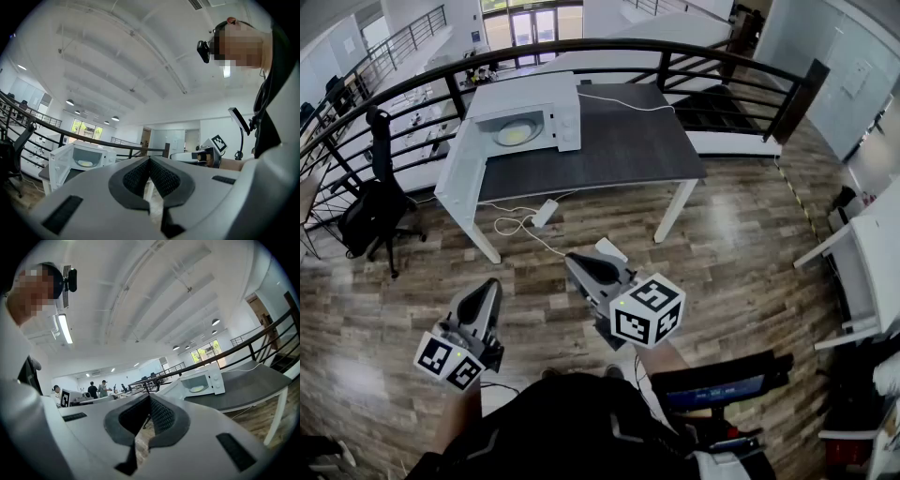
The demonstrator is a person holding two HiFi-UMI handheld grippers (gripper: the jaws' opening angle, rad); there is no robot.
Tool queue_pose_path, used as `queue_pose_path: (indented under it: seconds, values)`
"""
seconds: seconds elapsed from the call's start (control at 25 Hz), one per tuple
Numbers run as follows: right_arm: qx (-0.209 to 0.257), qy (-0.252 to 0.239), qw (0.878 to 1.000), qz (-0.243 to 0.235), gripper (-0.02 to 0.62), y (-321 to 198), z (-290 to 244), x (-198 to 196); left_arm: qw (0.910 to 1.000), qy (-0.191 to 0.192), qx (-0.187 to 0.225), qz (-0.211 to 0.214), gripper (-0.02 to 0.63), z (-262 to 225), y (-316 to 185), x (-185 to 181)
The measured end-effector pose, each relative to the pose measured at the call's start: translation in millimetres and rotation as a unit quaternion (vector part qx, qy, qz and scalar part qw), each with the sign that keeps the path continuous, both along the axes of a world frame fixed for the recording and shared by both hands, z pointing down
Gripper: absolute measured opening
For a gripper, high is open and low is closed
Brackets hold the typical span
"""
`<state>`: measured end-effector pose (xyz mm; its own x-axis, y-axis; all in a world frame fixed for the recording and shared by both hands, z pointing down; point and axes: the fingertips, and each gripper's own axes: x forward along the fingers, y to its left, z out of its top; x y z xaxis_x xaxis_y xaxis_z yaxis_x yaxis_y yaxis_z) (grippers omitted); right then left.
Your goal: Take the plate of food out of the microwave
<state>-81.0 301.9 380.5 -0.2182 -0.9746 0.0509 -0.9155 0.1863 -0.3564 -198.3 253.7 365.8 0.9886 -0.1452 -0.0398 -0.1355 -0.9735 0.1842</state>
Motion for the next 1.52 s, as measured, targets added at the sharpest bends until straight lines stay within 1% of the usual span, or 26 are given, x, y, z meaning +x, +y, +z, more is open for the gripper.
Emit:
queue_pose_path:
  seconds: [0.36,0.6,0.96,1.24,1.52]
  values:
    - [-0.002,-0.018,1.0,0.003,-0.011,-1,-3,-2,1.0,0.0,-0.005,-0.004,0.005,-3,-2,-6]
    - [-0.002,-0.02,1.0,0.006,-0.011,-12,-2,-14,1.0,0.0,-0.006,-0.005,0.005,-2,-12,-19]
    - [0.007,-0.012,1.0,0.013,-0.011,-39,-2,-52,0.9999,0.01,-0.001,0.006,0.005,-1,-37,-56]
    - [0.004,-0.007,1.0,0.028,-0.011,-55,2,-82,0.9996,0.016,-0.009,0.022,0.005,6,-55,-84]
    - [-0.006,0.001,0.999,0.038,-0.011,-70,4,-91,0.9989,0.023,-0.012,0.039,0.005,7,-71,-89]
